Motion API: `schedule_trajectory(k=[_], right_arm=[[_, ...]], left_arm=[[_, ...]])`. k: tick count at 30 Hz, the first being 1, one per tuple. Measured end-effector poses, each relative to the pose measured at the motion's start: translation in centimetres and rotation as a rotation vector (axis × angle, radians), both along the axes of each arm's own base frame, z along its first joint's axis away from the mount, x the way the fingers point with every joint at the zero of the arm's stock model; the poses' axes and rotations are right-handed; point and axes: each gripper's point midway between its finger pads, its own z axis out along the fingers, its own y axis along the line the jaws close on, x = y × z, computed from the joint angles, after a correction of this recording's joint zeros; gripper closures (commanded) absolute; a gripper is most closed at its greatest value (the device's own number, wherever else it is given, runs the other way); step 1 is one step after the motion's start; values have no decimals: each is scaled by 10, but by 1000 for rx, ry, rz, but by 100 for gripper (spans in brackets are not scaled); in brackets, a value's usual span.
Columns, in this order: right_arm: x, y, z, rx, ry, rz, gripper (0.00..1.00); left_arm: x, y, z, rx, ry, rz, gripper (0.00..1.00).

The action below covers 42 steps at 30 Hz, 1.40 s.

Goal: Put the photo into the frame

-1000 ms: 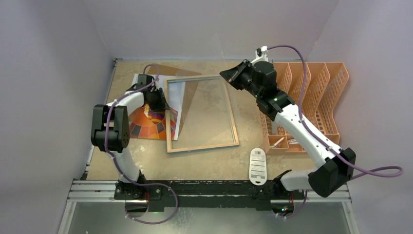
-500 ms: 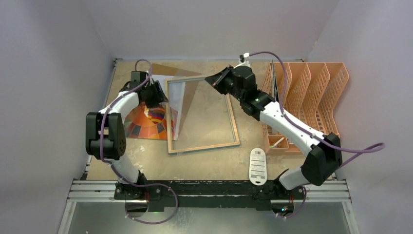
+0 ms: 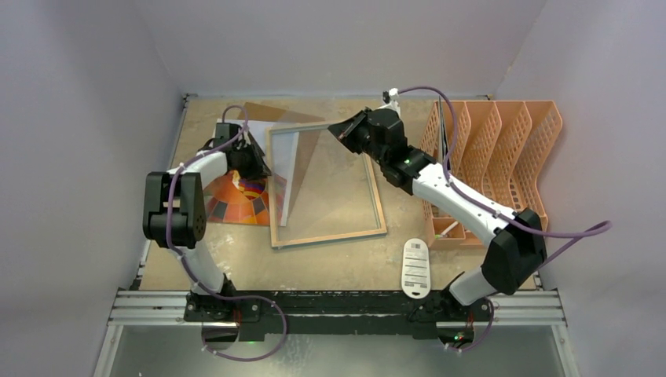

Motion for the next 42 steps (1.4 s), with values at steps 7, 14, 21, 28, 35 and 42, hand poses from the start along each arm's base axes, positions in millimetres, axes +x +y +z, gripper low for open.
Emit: schedule_trajectory(k=[7, 14, 21, 28, 35, 42], right_arm=[[10, 4, -18, -19, 20, -20, 100], [22, 9, -26, -42, -15, -22, 100], [30, 10, -10, -36, -100, -33, 100], [37, 15, -20, -47, -106, -30, 100], [40, 15, -37, -80, -78, -33, 100], [42, 18, -40, -107, -87, -18, 100]], left_arm=[[-2, 2, -8, 11, 22, 5, 83], [-2, 1, -12, 7, 31, 3, 87], [-2, 1, -12, 4, 31, 1, 87], [-2, 0, -13, 0, 32, -1, 88], [-2, 0, -13, -1, 31, -3, 89], [-2, 0, -13, -1, 31, -4, 89]])
